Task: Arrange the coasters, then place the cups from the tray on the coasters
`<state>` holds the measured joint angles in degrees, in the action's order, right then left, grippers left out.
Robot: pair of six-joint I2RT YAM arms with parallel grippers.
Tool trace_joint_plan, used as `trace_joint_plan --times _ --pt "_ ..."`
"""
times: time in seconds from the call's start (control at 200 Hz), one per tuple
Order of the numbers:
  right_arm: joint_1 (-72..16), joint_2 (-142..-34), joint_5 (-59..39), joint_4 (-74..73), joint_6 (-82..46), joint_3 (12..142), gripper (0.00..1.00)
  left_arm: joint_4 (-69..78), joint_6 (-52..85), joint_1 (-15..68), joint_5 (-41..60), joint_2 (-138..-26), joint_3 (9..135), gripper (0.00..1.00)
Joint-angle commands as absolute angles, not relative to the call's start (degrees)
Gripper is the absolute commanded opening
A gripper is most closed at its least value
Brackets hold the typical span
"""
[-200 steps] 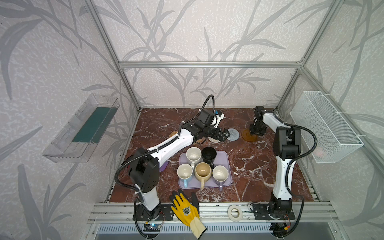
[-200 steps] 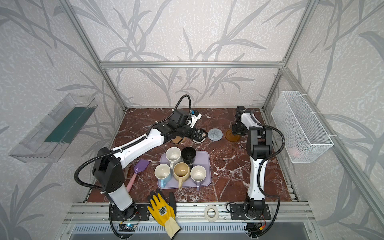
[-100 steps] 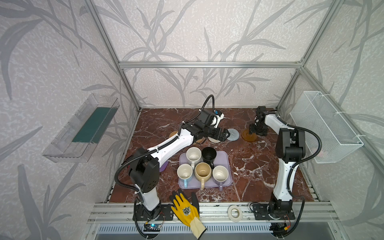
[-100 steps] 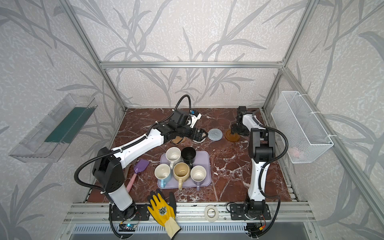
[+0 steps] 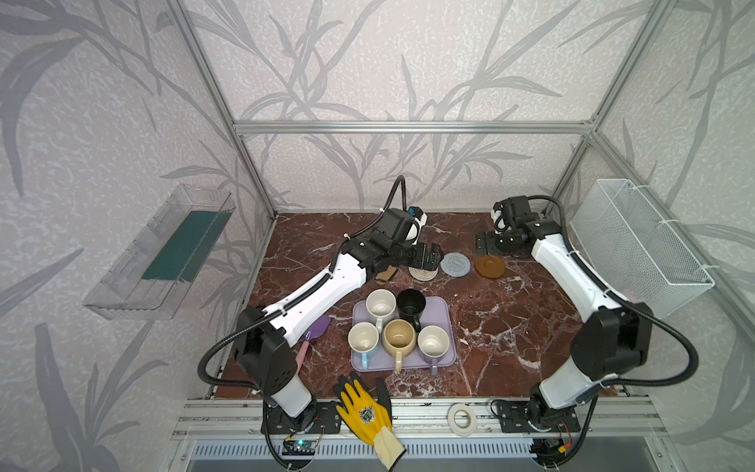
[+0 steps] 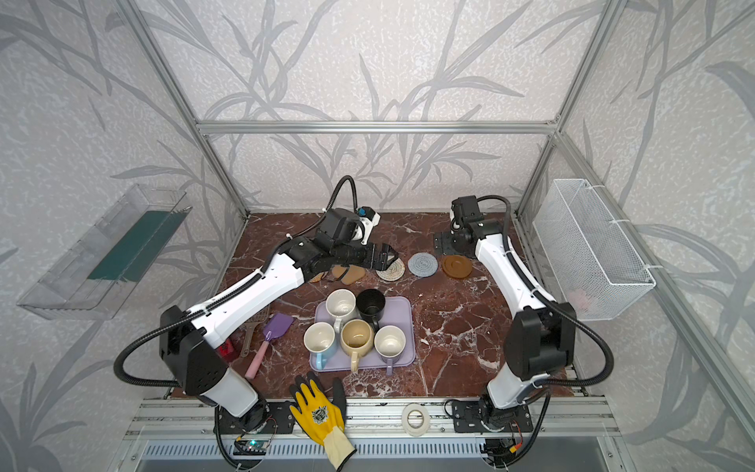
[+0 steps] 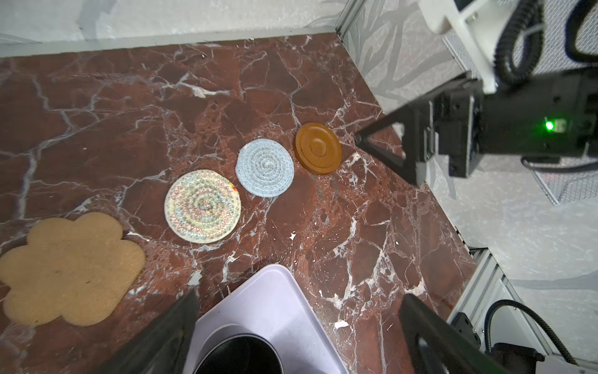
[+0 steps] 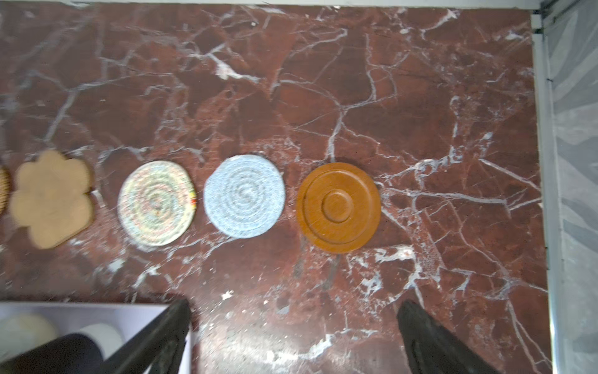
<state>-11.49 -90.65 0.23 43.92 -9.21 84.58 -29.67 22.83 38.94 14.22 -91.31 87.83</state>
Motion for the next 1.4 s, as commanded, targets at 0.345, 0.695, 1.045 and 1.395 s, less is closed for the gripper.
trace_joint_plan --times 0.345,0.695,1.045,1.395 --pt "-23.6 -65.3 -8.7 42.7 -20.9 68.9 0.99 -44.8 29.1 38.7 10.6 -72.9 77.7 0.95" --pt "-26.7 -52.4 -29.9 24.1 -25.4 55.2 0.99 -51.3 27.3 38.7 9.5 -66.1 70.6 0.99" --pt "-32.8 -58.9 -23.6 32.9 -24.2 58.8 0.99 -53.8 28.9 38.7 4.8 -68.2 66.9 0.71" --pt "-39.3 -64.0 -16.2 32.6 -24.5 60.2 0.98 -53.4 29.1 39.3 4.8 -74.3 64.6 0.50"
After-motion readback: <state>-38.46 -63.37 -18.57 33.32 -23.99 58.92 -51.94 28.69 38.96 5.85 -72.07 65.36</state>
